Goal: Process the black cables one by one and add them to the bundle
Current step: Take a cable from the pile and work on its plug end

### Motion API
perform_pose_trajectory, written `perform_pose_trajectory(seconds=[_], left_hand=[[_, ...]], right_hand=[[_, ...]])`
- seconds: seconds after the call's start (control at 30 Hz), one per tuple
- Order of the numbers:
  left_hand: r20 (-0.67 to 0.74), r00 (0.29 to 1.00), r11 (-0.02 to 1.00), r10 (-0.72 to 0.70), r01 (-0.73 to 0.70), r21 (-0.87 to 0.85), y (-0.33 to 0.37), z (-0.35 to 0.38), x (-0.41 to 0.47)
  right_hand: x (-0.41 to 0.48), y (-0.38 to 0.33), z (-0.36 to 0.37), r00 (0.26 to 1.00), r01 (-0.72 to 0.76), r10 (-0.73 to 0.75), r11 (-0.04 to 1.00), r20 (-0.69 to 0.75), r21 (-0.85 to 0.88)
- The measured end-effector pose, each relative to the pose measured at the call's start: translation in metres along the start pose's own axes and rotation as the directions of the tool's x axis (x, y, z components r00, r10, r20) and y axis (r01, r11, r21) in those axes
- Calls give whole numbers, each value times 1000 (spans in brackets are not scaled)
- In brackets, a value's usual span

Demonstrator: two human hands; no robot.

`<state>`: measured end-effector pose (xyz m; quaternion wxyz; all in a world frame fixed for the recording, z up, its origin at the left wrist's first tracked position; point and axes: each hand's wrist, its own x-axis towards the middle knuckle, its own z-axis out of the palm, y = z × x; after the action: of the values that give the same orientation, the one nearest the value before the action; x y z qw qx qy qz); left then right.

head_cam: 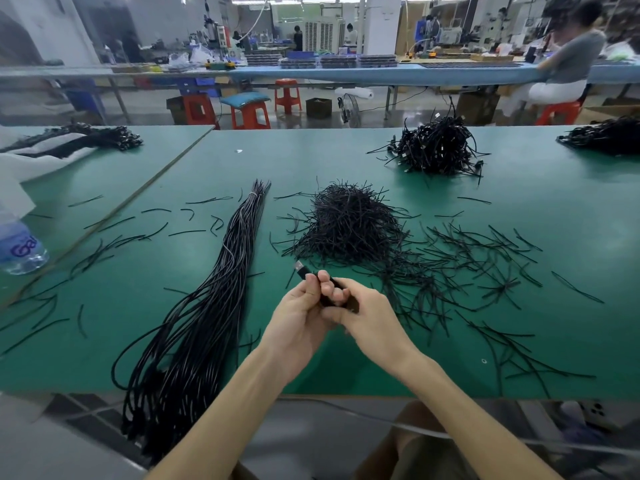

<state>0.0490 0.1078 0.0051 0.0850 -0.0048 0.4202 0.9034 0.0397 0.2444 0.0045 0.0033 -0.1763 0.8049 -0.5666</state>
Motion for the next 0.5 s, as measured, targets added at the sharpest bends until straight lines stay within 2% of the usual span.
perform_pose_trajectory(seconds=[0.1,0.17,0.27,0.33,0.43,0.5], left_hand=[[37,997,962,68,-75,264,5,-4,-1],[31,987,872,156,-152,465,3,-6,-2],[-24,960,781,279,-212,587,-3,-8,-4],[-68,957,767,282,-182,615,-4,-9,-4],[-176,955,737,238,-59,673,-2,-12,0],[-231,944,625,235,35,779,1,-17,4]], right_hand=[[-2,2,-3,998,-14,15,1000,-66,22],[-3,4,-4,996,-15,13,1000,-94,-23],[-3,8,-6,998,28,-36,990,-53,-135],[-3,9,-6,999,51,-49,971,12,-232],[-5,15,-4,996,62,-35,931,83,-360],[-7,20,-6,994,69,-20,887,112,-457]])
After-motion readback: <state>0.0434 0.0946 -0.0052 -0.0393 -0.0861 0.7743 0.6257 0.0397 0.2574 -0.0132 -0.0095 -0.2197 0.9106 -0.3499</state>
